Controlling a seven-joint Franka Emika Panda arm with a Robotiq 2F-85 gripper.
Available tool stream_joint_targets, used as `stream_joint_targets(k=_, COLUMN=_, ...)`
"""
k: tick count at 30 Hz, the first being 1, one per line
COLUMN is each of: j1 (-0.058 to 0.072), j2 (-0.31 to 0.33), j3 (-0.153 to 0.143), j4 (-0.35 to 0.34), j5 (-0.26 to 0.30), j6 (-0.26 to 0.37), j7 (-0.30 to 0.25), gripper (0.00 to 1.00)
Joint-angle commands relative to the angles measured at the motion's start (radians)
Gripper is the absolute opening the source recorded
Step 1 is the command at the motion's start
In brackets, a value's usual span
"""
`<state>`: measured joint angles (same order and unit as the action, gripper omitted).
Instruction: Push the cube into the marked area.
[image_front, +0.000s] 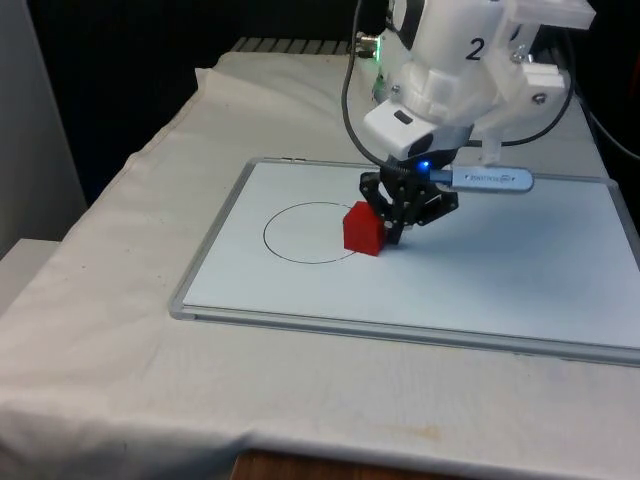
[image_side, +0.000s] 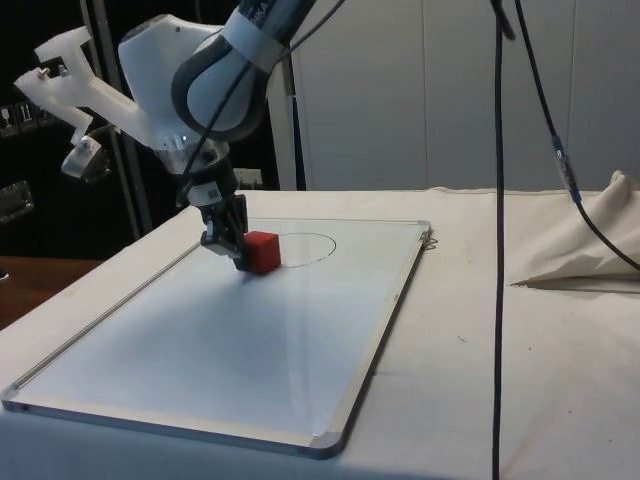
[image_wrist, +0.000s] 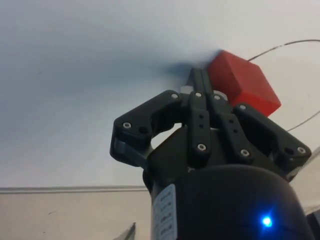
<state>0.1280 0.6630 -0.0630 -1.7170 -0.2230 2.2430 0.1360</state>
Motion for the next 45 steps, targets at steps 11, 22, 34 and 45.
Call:
stream_joint_targets(k=11, j1=0.005, j2=0.017, j3=-0.038, j4=0.031, j5=-0.079, j6=-0.044, j7=0.02, gripper=0.0)
stream_joint_targets(k=22, j1=0.005, j2=0.022, j3=-0.059, j4=0.045, j5=-0.143, j6=-0.102, j7=0.029, gripper=0.0)
stream_joint_targets(k=34, j1=0.014, j2=0.014, j3=-0.043, j4=0.093, j5=-0.161, j6=-0.146, j7=0.053, gripper=0.0)
stream_joint_targets(k=45, j1=0.019, j2=0.016, j3=-0.017, j4=0.126, j5=-0.163, j6=-0.143, j7=0.081, gripper=0.0)
